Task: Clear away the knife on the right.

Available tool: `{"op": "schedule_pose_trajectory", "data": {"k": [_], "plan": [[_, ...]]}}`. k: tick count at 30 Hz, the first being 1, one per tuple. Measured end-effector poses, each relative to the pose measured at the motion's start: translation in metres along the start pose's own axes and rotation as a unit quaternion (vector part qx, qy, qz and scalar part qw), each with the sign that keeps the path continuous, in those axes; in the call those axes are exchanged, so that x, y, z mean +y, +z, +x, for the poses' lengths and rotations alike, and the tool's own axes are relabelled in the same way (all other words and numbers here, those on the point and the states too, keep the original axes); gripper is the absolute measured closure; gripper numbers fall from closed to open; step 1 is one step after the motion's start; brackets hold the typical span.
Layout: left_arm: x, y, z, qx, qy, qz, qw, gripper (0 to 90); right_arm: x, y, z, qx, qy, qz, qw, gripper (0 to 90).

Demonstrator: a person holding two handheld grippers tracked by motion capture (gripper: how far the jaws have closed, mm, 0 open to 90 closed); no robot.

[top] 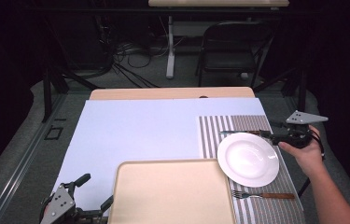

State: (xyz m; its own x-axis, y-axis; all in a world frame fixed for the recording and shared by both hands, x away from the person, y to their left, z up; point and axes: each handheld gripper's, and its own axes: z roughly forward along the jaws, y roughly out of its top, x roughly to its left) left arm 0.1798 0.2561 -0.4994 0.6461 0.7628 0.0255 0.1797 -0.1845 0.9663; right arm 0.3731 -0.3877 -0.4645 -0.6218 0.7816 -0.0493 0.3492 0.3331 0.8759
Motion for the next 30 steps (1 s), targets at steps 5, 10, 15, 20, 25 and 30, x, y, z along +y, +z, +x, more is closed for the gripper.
{"op": "schedule_pose_trajectory", "data": {"k": [5,10,15,20,25,30], "plan": [[0.000,0.000,0.000,0.003,0.003,0.002,1.0000,0.9,0.010,0.013,-0.009,-0.002,-0.006,0.004,1.0000,39.1],[0.000,0.000,-0.001,0.005,0.002,0.002,1.0000,0.9,0.019,0.025,-0.015,0.012,-0.021,0.006,0.9997,42.6],[0.001,0.000,-0.002,0.009,0.003,0.005,0.9999,0.9,0.031,0.040,-0.019,0.026,-0.043,0.015,0.9986,43.0],[0.000,0.001,-0.002,0.012,0.003,0.006,0.9999,0.9,0.040,0.055,-0.022,0.030,-0.062,0.027,0.9973,42.5],[0.000,0.002,-0.002,0.012,0.003,0.009,0.9999,1.0,0.045,0.069,-0.025,0.042,-0.070,0.053,0.9953,42.0],[-0.001,0.003,-0.002,0.015,0.002,0.010,0.9998,0.9,0.047,0.079,-0.025,0.053,-0.082,0.077,0.9922,42.2]]}}
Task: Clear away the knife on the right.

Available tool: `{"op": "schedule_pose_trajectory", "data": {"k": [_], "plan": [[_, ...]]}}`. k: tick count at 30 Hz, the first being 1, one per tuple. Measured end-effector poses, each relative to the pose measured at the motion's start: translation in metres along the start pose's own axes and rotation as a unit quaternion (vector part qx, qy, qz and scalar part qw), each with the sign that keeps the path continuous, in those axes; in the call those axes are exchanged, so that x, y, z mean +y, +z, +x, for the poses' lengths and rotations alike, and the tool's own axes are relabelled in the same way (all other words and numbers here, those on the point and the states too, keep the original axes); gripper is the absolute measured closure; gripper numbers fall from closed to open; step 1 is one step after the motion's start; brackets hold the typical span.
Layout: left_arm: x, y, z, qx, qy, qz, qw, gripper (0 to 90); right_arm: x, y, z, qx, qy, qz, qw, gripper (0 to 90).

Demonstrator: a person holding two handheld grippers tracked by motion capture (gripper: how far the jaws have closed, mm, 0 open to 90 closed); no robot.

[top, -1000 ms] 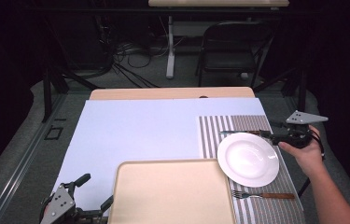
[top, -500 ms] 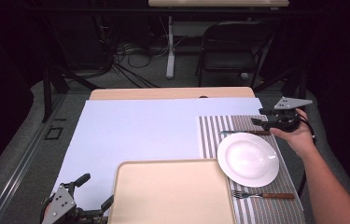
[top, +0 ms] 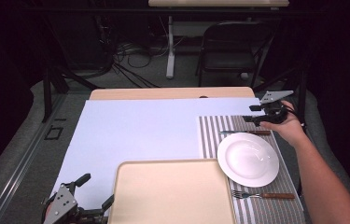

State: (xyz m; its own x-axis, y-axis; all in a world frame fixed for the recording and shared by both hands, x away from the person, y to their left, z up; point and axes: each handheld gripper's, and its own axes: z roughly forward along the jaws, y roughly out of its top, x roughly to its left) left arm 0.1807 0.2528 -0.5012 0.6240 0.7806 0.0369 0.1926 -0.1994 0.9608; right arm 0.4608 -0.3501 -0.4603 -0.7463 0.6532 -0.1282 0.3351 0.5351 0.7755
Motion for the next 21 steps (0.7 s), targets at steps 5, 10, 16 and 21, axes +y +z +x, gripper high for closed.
{"op": "schedule_pose_trajectory", "data": {"k": [5,10,16,21], "plan": [[0.000,0.001,0.000,0.003,-0.001,0.000,1.0000,1.0,-0.002,0.006,-0.004,0.003,0.010,0.009,0.9999,43.9],[-0.001,0.000,0.001,0.006,0.001,0.003,1.0000,1.0,-0.004,0.009,-0.008,0.001,0.028,0.022,0.9994,44.0],[-0.002,0.000,0.003,0.009,-0.003,0.003,0.9999,1.0,-0.008,0.012,-0.010,-0.005,0.023,0.034,0.9992,44.0],[-0.003,0.000,0.005,0.013,-0.006,0.003,0.9999,1.0,-0.021,0.018,-0.012,-0.005,0.027,0.042,0.9987,44.6]]}}
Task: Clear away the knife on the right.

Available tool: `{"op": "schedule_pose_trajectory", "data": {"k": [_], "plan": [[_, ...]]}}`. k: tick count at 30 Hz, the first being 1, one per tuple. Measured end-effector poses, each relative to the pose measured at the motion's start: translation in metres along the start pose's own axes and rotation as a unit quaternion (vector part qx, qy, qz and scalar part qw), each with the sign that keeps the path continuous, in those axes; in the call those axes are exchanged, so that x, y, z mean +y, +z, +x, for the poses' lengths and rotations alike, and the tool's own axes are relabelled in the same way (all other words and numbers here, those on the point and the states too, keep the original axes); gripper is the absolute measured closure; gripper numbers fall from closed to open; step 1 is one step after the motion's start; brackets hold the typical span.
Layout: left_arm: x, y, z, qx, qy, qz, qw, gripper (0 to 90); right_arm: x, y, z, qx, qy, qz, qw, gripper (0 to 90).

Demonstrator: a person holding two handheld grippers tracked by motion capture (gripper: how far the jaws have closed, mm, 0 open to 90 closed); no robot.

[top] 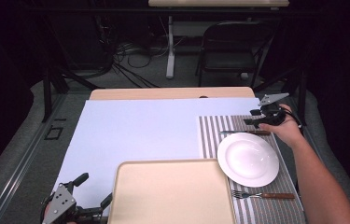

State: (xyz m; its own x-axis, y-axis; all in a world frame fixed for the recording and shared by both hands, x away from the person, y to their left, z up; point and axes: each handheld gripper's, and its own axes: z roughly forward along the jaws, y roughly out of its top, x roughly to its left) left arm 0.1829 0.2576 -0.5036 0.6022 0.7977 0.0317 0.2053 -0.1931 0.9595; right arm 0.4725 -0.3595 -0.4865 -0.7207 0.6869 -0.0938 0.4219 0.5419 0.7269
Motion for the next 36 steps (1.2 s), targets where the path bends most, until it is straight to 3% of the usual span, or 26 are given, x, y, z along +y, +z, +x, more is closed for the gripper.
{"op": "schedule_pose_trajectory", "data": {"k": [18,19,28,32,33,36], "plan": [[-0.001,0.001,0.002,-0.001,0.000,0.004,1.0000,1.0,-0.037,0.005,-0.010,-0.006,0.027,0.051,0.9983,45.6],[-0.001,0.001,0.002,-0.001,0.000,0.004,1.0000,1.0,-0.040,0.007,-0.010,-0.009,0.026,0.063,0.9976,46.0],[-0.002,0.001,0.002,-0.002,-0.002,0.006,1.0000,1.2,-0.042,0.010,-0.010,-0.006,0.016,0.096,0.9952,49.7],[-0.002,0.001,0.002,-0.001,-0.002,0.005,1.0000,1.3,-0.043,0.011,-0.011,-0.002,0.019,0.088,0.9960,49.6],[-0.002,0.001,0.002,0.000,-0.002,0.005,1.0000,1.3,-0.043,0.011,-0.011,-0.016,0.016,0.090,0.9957,50.6],[-0.002,0.001,0.002,0.000,-0.003,0.005,1.0000,1.4,-0.044,0.012,-0.013,-0.017,0.016,0.100,0.9947,51.8]]}}
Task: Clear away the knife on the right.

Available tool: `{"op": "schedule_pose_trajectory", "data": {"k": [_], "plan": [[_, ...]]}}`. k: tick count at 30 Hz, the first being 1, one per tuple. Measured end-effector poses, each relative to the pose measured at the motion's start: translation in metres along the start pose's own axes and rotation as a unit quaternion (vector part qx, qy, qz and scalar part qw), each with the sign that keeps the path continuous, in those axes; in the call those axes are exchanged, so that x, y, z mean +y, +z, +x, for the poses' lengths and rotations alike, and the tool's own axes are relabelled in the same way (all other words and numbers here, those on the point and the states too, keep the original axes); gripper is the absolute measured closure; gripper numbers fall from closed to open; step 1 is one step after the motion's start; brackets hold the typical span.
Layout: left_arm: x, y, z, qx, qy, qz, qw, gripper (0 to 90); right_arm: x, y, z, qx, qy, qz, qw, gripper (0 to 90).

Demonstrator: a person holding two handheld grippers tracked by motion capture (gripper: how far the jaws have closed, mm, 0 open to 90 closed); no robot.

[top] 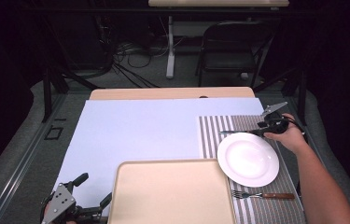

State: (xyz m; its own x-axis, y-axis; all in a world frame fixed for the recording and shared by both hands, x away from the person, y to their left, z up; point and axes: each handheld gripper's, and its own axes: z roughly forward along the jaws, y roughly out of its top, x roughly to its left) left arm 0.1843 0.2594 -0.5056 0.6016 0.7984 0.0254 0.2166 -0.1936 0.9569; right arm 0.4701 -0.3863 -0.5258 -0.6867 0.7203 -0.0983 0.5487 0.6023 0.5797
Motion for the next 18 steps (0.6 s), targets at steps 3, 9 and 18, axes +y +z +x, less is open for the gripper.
{"op": "schedule_pose_trajectory", "data": {"k": [3,9,18], "plan": [[0.000,0.000,0.000,0.000,0.001,0.000,1.0000,1.3,-0.002,0.002,-0.001,0.007,0.003,0.014,0.9999,52.0],[-0.001,0.000,0.002,0.001,0.002,0.002,1.0000,1.5,-0.004,0.010,-0.001,0.007,0.004,0.012,0.9999,51.1],[-0.001,0.000,0.001,0.001,0.002,0.001,1.0000,1.6,-0.005,0.013,-0.003,0.009,0.007,0.022,0.9997,50.2]]}}
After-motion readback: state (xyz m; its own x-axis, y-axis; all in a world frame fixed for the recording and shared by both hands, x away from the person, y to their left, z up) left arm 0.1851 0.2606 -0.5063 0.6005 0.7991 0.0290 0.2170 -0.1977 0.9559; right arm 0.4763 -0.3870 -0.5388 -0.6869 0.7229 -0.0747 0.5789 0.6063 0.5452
